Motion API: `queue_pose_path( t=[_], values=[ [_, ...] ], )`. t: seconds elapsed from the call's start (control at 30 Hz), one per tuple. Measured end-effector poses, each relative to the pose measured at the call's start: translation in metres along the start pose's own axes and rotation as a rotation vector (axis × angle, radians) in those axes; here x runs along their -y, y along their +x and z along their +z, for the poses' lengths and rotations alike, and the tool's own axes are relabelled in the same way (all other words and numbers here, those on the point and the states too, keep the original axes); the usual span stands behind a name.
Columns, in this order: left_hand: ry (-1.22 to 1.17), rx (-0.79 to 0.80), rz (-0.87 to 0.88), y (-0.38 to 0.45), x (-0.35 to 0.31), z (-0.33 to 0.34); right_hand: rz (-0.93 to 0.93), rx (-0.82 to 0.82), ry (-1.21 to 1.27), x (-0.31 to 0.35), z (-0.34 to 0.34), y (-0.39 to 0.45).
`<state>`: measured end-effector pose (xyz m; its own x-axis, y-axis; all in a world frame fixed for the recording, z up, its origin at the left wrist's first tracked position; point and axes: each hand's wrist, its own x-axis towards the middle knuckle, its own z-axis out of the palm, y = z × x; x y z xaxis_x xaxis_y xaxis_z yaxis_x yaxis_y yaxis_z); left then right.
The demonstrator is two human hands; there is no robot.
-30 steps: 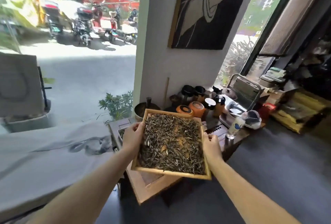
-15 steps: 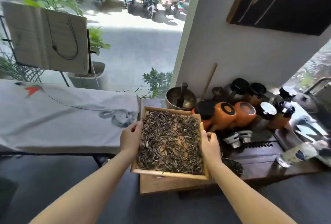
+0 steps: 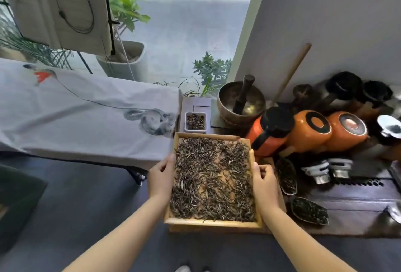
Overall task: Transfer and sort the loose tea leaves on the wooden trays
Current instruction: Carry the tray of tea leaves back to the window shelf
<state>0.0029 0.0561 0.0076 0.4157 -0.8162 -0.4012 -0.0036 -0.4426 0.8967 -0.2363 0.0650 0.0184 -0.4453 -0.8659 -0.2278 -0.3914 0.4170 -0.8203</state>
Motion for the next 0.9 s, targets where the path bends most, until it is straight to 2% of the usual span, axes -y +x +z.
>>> queue_pose_path(
  t=[0.23,0.37,0.63,0.9],
  values=[
    [0.030,-0.087,-0.077,-0.004,0.050,0.013,0.005,0.082,0.009,-0.043,0.013,0.010],
    [0.057,-0.129,-0.033,-0.005,0.068,0.019,0.002,0.119,0.022,-0.059,0.019,0.016],
    [0.157,-0.147,-0.022,-0.002,0.097,0.023,0.015,0.122,-0.017,-0.092,0.032,0.017],
    [0.161,-0.163,-0.033,0.007,0.112,0.027,0.010,0.095,-0.044,-0.104,0.040,0.018]
  ],
)
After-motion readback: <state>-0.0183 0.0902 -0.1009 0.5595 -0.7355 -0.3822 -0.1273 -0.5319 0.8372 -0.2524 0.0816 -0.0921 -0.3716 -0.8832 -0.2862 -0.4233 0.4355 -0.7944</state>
